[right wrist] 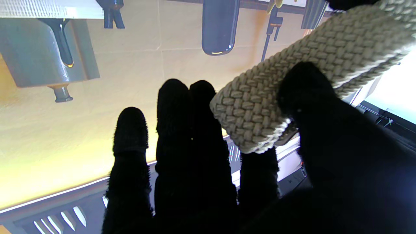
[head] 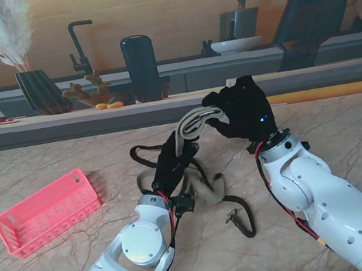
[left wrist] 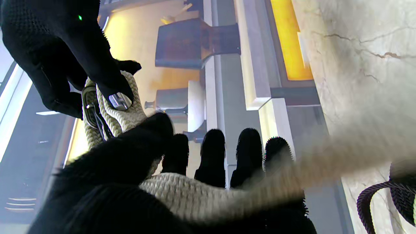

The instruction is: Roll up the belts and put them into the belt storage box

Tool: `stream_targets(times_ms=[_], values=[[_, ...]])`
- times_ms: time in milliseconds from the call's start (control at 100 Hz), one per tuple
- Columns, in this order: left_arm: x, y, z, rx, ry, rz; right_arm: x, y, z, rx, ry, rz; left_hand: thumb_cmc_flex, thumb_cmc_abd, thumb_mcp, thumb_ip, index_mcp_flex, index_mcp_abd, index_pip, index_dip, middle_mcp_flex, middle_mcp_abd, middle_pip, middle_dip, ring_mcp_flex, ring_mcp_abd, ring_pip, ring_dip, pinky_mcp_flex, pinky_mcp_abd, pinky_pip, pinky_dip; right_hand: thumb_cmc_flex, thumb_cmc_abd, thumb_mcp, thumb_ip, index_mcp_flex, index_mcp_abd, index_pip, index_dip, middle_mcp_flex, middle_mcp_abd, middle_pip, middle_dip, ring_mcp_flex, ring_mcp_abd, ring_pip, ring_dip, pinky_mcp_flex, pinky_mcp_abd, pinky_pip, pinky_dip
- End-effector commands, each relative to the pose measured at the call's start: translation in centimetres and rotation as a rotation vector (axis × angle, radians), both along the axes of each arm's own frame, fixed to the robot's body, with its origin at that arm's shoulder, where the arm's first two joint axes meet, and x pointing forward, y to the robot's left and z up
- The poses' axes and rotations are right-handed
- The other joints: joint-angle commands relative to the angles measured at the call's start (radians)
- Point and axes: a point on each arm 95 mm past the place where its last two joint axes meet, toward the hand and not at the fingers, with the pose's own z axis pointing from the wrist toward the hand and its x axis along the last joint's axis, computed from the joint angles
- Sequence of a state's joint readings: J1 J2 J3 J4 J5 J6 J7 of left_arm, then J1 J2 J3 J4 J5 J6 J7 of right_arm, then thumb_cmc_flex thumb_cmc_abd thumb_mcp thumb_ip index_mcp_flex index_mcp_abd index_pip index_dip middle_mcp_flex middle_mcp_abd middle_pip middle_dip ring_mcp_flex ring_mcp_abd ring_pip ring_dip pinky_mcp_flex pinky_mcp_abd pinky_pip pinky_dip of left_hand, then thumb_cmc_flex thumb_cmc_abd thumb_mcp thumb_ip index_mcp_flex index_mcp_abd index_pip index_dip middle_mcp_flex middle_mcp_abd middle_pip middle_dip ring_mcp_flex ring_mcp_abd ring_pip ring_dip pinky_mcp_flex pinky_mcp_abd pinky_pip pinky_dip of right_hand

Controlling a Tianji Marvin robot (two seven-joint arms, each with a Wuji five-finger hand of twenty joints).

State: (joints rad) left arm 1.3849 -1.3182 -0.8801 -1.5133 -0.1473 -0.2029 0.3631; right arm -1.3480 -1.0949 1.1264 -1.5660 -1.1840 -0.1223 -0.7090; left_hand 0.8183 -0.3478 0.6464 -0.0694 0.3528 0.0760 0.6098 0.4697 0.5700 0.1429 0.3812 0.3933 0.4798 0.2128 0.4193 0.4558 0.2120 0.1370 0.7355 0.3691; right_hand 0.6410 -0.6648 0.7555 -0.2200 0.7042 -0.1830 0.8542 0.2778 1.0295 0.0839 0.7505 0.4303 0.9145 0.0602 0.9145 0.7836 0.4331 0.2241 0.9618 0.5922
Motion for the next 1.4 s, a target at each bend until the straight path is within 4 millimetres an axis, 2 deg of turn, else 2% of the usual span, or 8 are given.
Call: stream_targets(times_ms=[0,210,400,550,900,1000,1150,1390], values=[[-0.3,-0.5,-0.1,-0.003,-0.009,0.002,0.1,0.6,-0.5,0.014,0.012,0.000,-0.080,-0.070,-0.053,0.012,-0.058,-0.027,-0.061,-0.027,-0.071,-0.014,-0.023,-0.019,-0.058,-0.037,-0.022,-0.025,-0.033,-0.057,-0.027,-0.015,0.114,0.141,0.066,0.060,0.087,-0.053,0.210,0.060,-0.006,-0.006,0.051,-0.006,-0.031,-0.019,0.019,-0.003,-0.023,0.030,0.025,-0.013],[-0.4,-0.6,-0.7,-0.013,-0.015,0.017,0.6,1.4,-1.8,0.050,0.064,-0.014,-0.238,-0.140,-0.059,-0.005,-0.180,-0.027,-0.142,-0.083,-0.197,-0.013,-0.060,-0.051,-0.136,-0.055,-0.066,-0.051,-0.076,-0.062,-0.066,-0.028,0.116,0.138,0.068,0.063,0.089,-0.044,0.211,0.055,-0.005,0.001,0.057,-0.008,-0.031,-0.014,0.025,-0.003,-0.027,0.034,0.030,-0.017],[-0.2,-0.8,-1.2,-0.031,-0.003,0.037,1.0,2.4,-3.2,0.092,0.128,-0.009,-0.328,-0.142,-0.058,-0.022,-0.202,-0.038,-0.252,-0.167,-0.255,-0.012,-0.076,-0.075,-0.176,-0.073,-0.101,-0.081,-0.098,-0.089,-0.099,-0.040,0.117,0.134,0.070,0.066,0.091,-0.038,0.213,0.050,-0.005,0.005,0.062,-0.009,-0.031,-0.010,0.031,-0.003,-0.030,0.036,0.034,-0.019],[-0.1,-0.8,-1.4,-0.031,-0.002,0.061,0.8,3.5,-4.4,0.141,0.193,0.012,-0.347,-0.128,-0.073,-0.025,-0.209,-0.060,-0.379,-0.231,-0.296,-0.016,-0.083,-0.092,-0.204,-0.087,-0.119,-0.109,-0.113,-0.113,-0.116,-0.048,0.116,0.129,0.074,0.068,0.095,-0.036,0.214,0.048,-0.002,0.009,0.067,-0.010,-0.029,-0.007,0.035,-0.003,-0.032,0.038,0.037,-0.021],[0.1,-0.9,-1.7,-0.037,0.004,0.080,0.1,6.5,-8.0,0.178,0.348,0.096,-0.380,-0.124,-0.081,-0.027,-0.225,-0.097,-0.521,-0.215,-0.334,-0.018,-0.081,-0.113,-0.235,-0.092,-0.120,-0.144,-0.129,-0.123,-0.143,-0.059,0.115,0.122,0.083,0.068,0.101,-0.025,0.214,0.045,0.003,0.015,0.073,-0.009,-0.025,0.000,0.044,-0.001,-0.034,0.048,0.041,-0.024],[0.1,-0.9,-1.7,-0.029,0.005,0.089,-0.2,7.2,-8.9,0.192,0.389,0.120,-0.353,-0.115,-0.072,-0.024,-0.220,-0.089,-0.527,-0.201,-0.326,-0.017,-0.074,-0.111,-0.229,-0.091,-0.114,-0.142,-0.125,-0.119,-0.137,-0.057,0.113,0.120,0.086,0.069,0.101,-0.020,0.214,0.045,0.002,0.018,0.077,-0.007,-0.025,0.001,0.048,0.000,-0.037,0.050,0.042,-0.024],[0.1,-0.8,-1.8,-0.017,0.023,0.108,-0.5,7.7,-9.4,0.214,0.412,0.138,-0.215,-0.100,-0.070,-0.004,-0.211,-0.058,-0.468,-0.100,-0.252,-0.024,-0.030,-0.091,-0.165,-0.088,-0.069,-0.125,-0.090,-0.107,-0.063,-0.021,0.110,0.122,0.087,0.069,0.100,-0.024,0.213,0.044,0.002,0.018,0.080,-0.007,-0.026,0.000,0.051,0.001,-0.037,0.051,0.045,-0.025],[0.0,-0.8,-1.9,-0.021,0.063,0.119,-1.2,7.4,-9.2,0.239,0.399,0.152,-0.002,-0.042,0.036,0.028,-0.202,-0.027,-0.213,-0.076,-0.020,-0.037,0.097,-0.032,0.119,-0.076,0.075,-0.072,0.141,-0.066,0.136,0.045,0.098,0.117,0.081,0.073,0.088,-0.049,0.210,0.047,-0.008,0.000,0.076,-0.011,-0.032,-0.018,0.043,-0.004,-0.032,0.041,0.049,-0.027]])
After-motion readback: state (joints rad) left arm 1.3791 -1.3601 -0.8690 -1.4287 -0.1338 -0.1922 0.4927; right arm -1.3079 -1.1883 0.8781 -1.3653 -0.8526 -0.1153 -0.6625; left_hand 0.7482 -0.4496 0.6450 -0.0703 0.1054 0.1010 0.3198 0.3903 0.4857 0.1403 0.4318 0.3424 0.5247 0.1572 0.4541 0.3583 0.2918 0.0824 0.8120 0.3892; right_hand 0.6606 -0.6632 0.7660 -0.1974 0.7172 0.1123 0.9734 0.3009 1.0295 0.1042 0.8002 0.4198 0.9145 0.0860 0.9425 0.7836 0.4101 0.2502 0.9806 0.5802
